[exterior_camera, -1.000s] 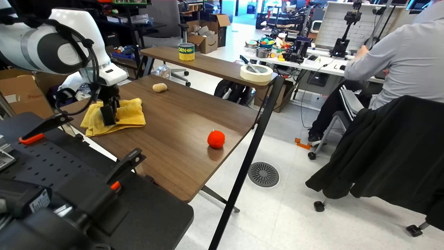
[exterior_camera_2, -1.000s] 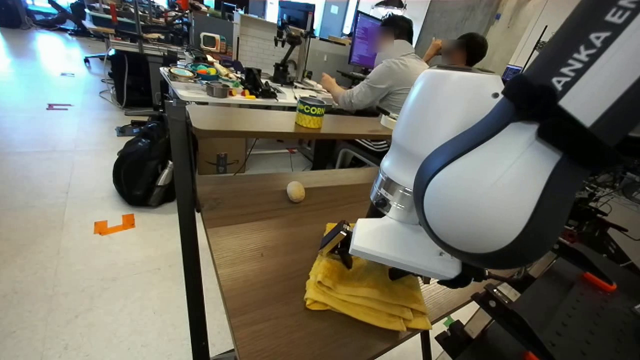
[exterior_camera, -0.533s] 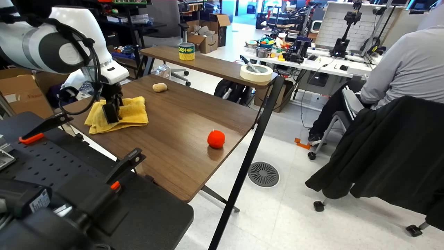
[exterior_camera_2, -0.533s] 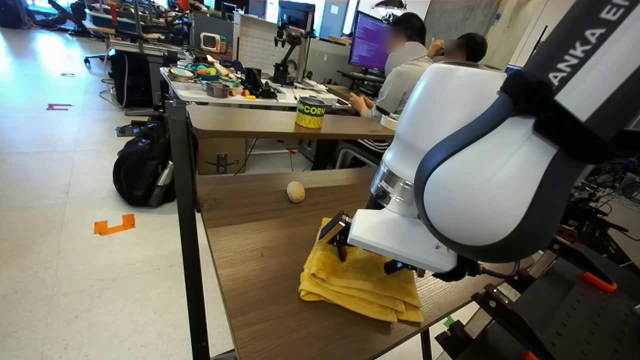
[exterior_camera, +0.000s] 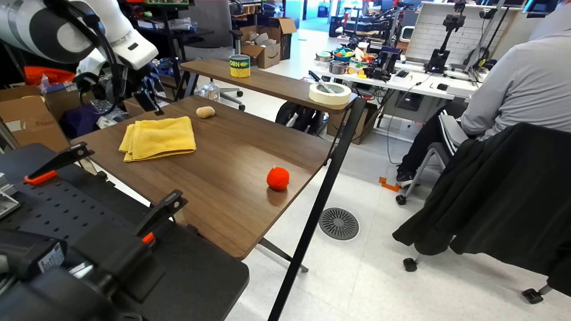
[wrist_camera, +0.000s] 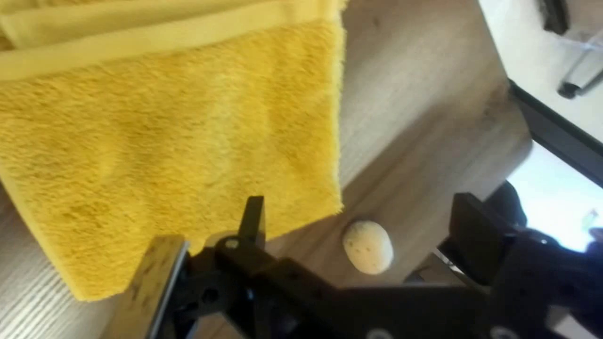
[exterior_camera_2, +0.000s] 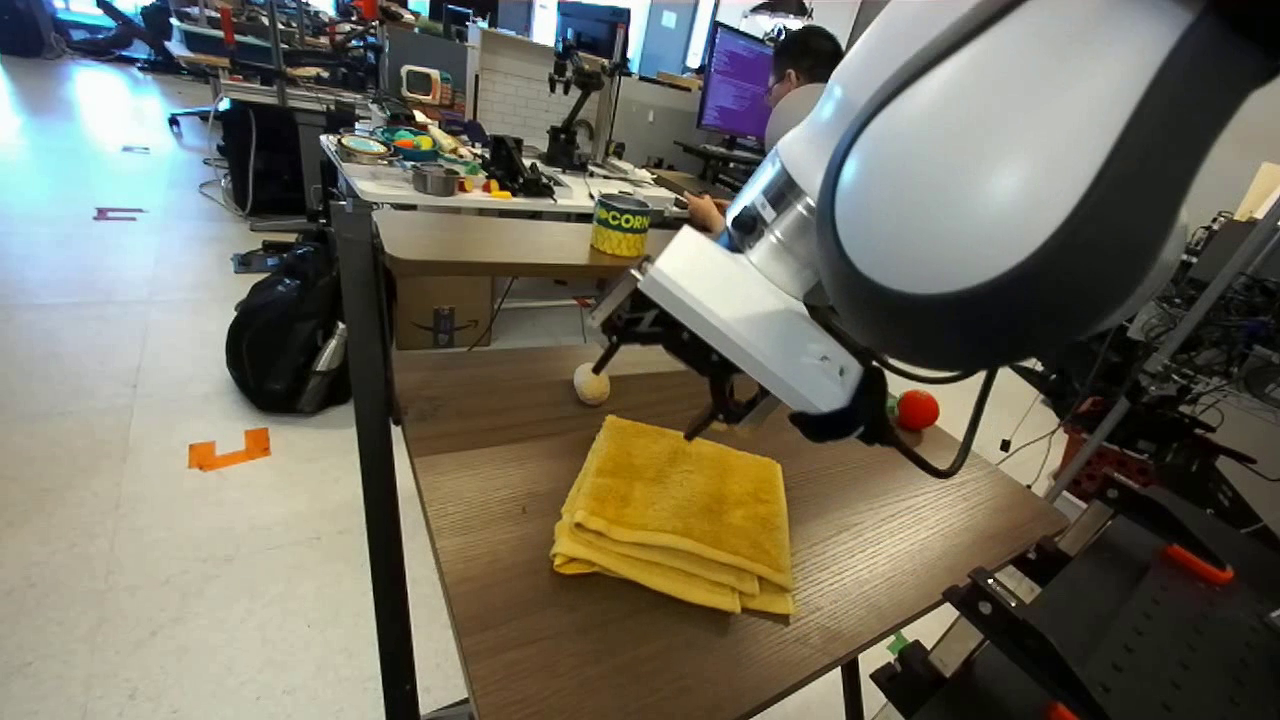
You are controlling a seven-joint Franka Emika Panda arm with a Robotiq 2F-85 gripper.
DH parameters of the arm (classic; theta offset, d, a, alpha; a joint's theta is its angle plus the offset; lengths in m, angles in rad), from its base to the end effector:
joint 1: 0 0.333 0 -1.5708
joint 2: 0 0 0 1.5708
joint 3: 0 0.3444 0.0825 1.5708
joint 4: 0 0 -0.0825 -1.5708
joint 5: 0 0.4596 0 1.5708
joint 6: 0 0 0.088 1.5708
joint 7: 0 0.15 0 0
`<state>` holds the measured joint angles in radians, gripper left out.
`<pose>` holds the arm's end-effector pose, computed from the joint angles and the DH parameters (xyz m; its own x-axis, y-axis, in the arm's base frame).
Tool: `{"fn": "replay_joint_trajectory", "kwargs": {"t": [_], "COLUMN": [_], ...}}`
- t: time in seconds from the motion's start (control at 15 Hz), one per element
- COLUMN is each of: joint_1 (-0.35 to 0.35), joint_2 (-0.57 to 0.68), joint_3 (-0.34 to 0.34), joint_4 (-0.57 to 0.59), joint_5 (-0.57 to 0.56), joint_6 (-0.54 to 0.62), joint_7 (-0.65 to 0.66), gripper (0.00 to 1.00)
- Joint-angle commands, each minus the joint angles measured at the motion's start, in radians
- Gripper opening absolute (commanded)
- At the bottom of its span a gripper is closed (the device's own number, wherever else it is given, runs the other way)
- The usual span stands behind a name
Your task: Use the yellow towel to wipe the table, then move the brown object to the right corner closest to you
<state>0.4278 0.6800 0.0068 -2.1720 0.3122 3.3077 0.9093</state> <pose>0.5865 0.2348 0.0344 0.6580 -0.7290 0.1888 -0.6302 -0.6703 -0.3919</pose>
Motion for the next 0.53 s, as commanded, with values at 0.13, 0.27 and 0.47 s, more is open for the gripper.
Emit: {"fn": "replay_joint_trajectory", "kwargs": {"t": [0.13,0.27,0.47], "joint_1": [0.218,0.321,0.453], "joint_2": [0.124,0.198,0.332], "joint_3": [-0.234,-0.363,-0.556], "joint_4": [0.196,0.286,0.420], "joint_5": [0.153,0.195,0.196], "joint_6": [0.095,0.024,-0.149], "joint_7": [0.024,0.038,0.083], "gripper": [1.00,1.00,1.00]}}
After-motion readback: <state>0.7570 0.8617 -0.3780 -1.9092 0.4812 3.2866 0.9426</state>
